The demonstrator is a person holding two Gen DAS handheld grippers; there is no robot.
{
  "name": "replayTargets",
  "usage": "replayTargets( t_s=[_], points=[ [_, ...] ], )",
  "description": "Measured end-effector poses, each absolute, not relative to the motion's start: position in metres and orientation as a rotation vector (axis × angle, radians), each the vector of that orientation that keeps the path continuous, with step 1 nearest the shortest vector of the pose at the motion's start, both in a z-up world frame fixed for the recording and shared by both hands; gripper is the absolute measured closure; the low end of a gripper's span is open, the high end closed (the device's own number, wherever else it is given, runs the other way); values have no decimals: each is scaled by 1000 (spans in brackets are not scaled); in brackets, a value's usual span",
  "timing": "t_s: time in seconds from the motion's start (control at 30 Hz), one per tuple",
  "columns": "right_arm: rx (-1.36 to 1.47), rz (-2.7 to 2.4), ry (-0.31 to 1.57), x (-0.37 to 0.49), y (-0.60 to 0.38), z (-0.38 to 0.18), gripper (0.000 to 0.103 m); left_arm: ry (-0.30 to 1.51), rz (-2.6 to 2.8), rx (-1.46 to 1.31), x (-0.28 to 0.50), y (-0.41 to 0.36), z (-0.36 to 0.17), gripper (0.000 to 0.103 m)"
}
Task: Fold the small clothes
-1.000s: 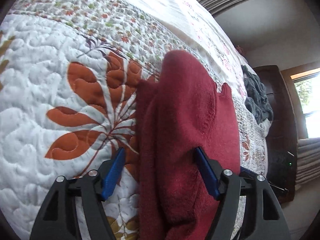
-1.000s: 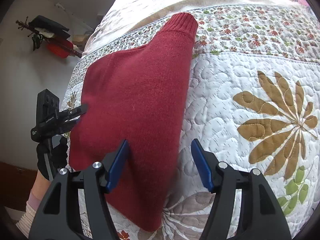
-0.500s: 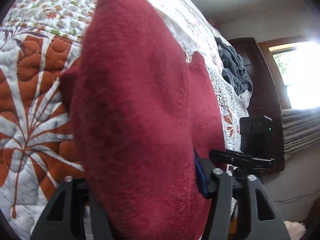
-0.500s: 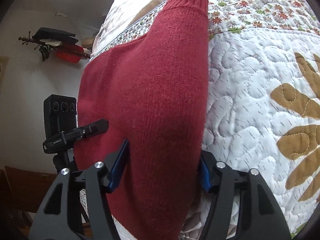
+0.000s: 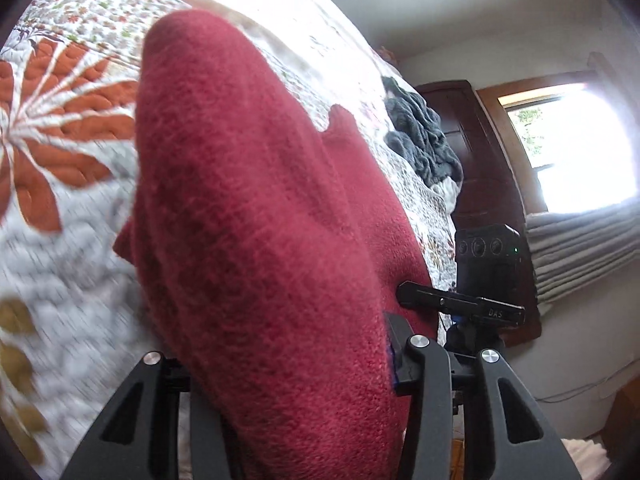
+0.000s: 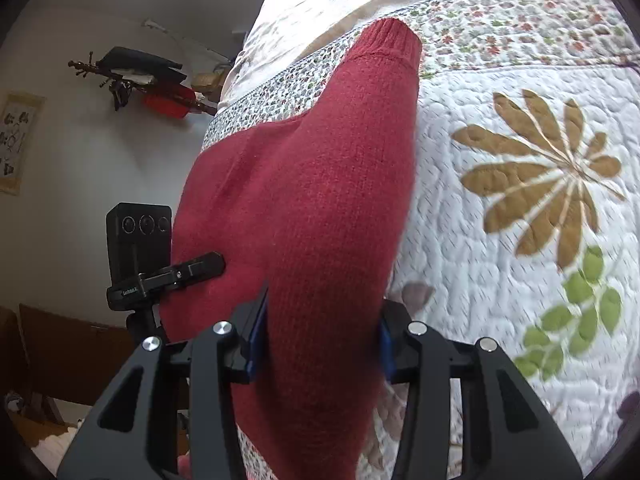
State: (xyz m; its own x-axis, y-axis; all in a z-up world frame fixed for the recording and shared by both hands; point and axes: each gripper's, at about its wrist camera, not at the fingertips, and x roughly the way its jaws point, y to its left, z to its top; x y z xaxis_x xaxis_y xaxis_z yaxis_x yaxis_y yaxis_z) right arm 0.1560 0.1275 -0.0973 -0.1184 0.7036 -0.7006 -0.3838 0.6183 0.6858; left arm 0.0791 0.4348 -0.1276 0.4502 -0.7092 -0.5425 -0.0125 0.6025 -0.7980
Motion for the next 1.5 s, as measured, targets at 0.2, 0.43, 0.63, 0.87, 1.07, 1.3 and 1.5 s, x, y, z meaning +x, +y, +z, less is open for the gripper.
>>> replayTargets(
  t_s=[0.2,0.43,0.63,0.87,1.07,1.3,1.5],
  points=[
    [274,932,1399,115,66,-71,61,1026,-504,-789,45,368,-107,58],
    [289,886,1392,73,3,-68,61,1053,-526,-788,22,307,-111,58],
    [284,852,1416,45,-29,-97,60,1104,-508,-746,0,275,-132,58],
    [294,813,1439,28,-40,-142,57,1137,-458,-713,-20,273,-173,52],
    [308,786,1424,20,-45,-156,50,1130,-463,-728,-17,273,-185,47],
    [265,735,1407,7,-57,-141,39,1142,-361,-640,-32,266,-156,42],
    [213,738,1404,-27,-78,-132,39,1077,-244,-457,-79,267,-110,38]
  ],
)
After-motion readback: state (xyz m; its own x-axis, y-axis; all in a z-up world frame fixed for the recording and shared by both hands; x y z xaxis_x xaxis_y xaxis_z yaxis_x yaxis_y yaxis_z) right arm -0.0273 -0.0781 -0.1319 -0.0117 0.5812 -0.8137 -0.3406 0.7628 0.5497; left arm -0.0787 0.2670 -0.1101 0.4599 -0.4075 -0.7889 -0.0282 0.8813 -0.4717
